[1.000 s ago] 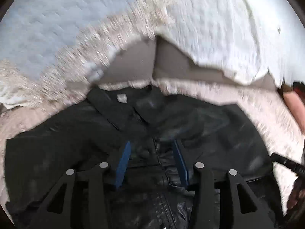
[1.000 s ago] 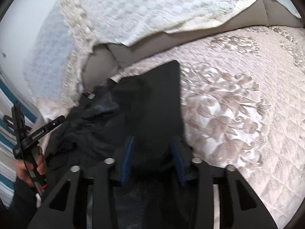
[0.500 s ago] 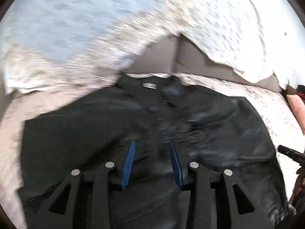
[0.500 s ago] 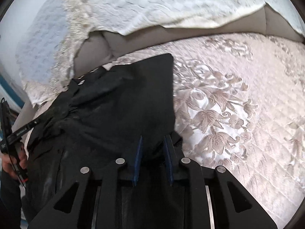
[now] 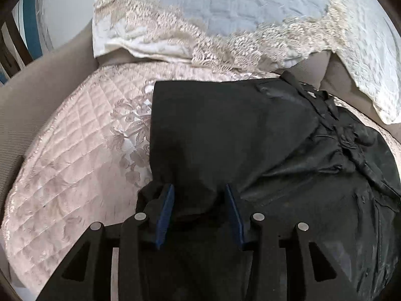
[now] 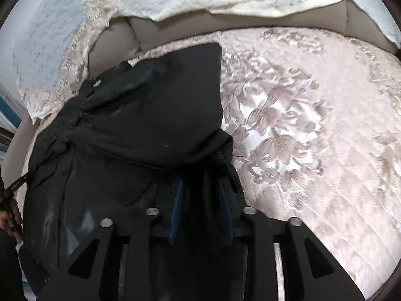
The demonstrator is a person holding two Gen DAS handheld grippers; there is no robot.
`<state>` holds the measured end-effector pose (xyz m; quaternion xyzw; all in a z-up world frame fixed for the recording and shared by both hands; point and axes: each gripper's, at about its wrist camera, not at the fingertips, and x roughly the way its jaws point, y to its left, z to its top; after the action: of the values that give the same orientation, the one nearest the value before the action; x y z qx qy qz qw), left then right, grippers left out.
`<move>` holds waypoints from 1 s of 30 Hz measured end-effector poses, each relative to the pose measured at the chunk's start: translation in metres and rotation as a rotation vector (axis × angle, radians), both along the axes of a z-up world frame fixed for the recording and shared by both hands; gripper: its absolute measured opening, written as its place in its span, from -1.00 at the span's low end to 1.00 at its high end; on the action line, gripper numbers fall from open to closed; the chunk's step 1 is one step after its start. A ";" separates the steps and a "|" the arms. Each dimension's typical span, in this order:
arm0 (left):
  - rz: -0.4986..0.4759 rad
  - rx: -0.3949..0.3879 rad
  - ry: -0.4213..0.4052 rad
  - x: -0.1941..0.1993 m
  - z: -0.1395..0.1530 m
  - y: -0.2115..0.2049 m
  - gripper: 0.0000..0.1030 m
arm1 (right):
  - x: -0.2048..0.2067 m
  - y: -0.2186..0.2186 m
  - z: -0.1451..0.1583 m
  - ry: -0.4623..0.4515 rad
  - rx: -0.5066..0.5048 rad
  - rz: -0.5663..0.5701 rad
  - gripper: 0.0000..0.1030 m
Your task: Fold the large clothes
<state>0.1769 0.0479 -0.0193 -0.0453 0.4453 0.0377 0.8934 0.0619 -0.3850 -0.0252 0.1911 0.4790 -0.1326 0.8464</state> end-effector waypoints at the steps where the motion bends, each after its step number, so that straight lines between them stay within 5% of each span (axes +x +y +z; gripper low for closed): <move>1: -0.007 -0.012 -0.011 -0.006 0.004 -0.002 -0.10 | -0.006 0.003 0.006 -0.016 0.005 -0.003 0.00; 12: 0.032 -0.060 -0.015 -0.096 0.008 0.028 0.18 | -0.091 0.013 0.008 -0.042 0.127 -0.075 0.18; 17: 0.080 -0.160 0.061 -0.126 -0.014 0.051 0.18 | -0.104 0.015 -0.009 -0.011 0.256 -0.084 0.19; 30: 0.001 -0.281 0.067 -0.175 -0.018 0.025 0.24 | -0.123 0.055 -0.016 -0.028 0.412 0.023 0.20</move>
<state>0.0016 0.0733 -0.0376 -0.1688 0.4758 -0.0228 0.8629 -0.0608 -0.3300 -0.0411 0.3568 0.4863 -0.0196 0.7974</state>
